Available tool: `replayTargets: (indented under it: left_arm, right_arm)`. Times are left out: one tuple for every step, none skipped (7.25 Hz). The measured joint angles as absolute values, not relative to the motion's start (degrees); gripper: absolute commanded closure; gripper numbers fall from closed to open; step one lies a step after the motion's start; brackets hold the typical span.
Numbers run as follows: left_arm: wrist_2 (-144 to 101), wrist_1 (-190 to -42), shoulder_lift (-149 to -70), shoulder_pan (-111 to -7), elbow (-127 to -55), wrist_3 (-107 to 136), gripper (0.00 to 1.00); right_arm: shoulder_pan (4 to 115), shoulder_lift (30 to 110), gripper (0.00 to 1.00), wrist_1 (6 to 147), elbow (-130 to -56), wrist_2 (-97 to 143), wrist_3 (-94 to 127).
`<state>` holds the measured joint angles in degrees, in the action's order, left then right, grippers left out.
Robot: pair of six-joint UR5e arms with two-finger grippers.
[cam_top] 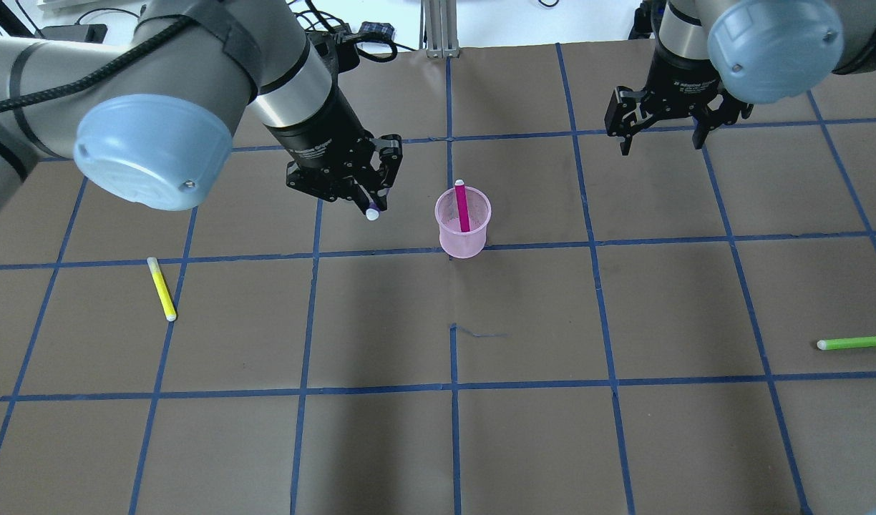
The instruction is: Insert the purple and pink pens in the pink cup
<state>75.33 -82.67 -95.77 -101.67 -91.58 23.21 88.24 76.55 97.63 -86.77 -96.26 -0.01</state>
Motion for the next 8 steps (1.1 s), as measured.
replayTargets:
  left_arm:
    - [71.13,-82.47,-96.67,-101.98,-91.66,32.83,1.0]
    - [66.69,-82.4,-97.74,-102.08,-91.7,40.78,1.0]
    - [61.51,-82.17,-99.25,-102.09,-91.72,47.19,1.0]
    - [56.81,-81.45,-100.91,-101.97,-91.63,51.58,1.0]
    - [53.27,-80.48,-102.56,-101.72,-91.44,53.87,1.0]
    - [50.81,-79.78,-104.01,-101.51,-91.17,54.66,1.0]
    - [49.72,-78.91,-105.47,-101.16,-90.85,54.89,1.0]
    - [49.34,-78.12,-106.84,-100.58,-90.65,54.97,1.0]
  right_arm:
    - [88.21,76.55,0.0,97.44,-86.81,-96.35,-0.06]
    - [88.15,76.55,0.0,97.17,-86.82,-96.42,-0.04]
    - [88.11,76.56,0.0,97.17,-86.83,-96.33,0.15]
    - [88.09,76.6,0.0,97.39,-86.83,-96.09,0.4]
    - [88.07,76.61,0.0,97.61,-86.86,-95.9,0.51]
    - [88.07,76.58,0.0,97.74,-86.89,-95.78,0.55]
    - [88.07,76.56,0.0,97.77,-86.91,-95.72,0.55]
    - [88.07,76.56,0.0,97.77,-86.92,-95.66,0.53]
